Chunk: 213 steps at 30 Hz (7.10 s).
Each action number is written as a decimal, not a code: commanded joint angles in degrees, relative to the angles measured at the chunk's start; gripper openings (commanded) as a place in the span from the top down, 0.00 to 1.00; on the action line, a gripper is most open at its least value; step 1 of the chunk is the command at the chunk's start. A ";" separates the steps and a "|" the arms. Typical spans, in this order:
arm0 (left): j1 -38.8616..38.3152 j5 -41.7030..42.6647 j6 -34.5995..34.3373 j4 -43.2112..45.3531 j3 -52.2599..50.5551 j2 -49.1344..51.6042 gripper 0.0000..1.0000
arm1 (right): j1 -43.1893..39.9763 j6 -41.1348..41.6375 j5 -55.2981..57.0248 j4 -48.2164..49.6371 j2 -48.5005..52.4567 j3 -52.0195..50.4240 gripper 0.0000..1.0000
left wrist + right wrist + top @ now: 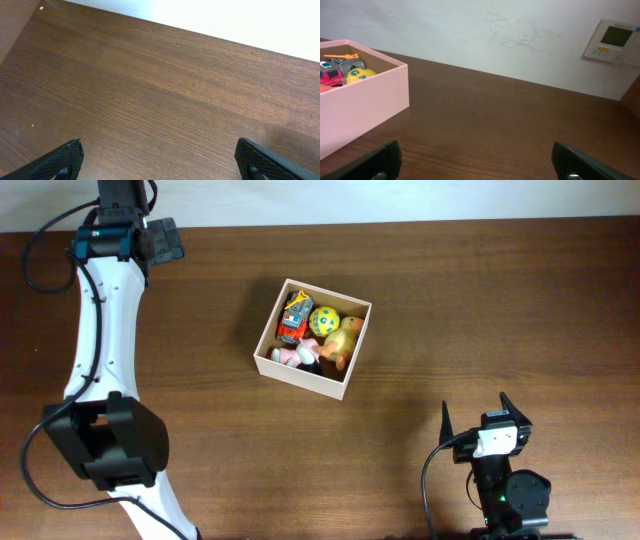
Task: Pack container
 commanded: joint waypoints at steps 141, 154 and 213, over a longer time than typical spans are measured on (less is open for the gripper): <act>-4.48 16.20 1.86 47.23 -118.49 -117.22 0.01 | -0.46 0.61 -0.52 -0.15 -0.48 -0.42 0.01; -4.48 16.20 1.86 47.23 -118.49 -117.22 0.01 | -0.46 0.61 -0.52 -0.15 -0.48 -0.42 0.01; -4.48 16.20 1.86 47.23 -118.49 -117.22 0.01 | -0.46 0.61 -0.52 -0.15 -0.48 -0.42 0.01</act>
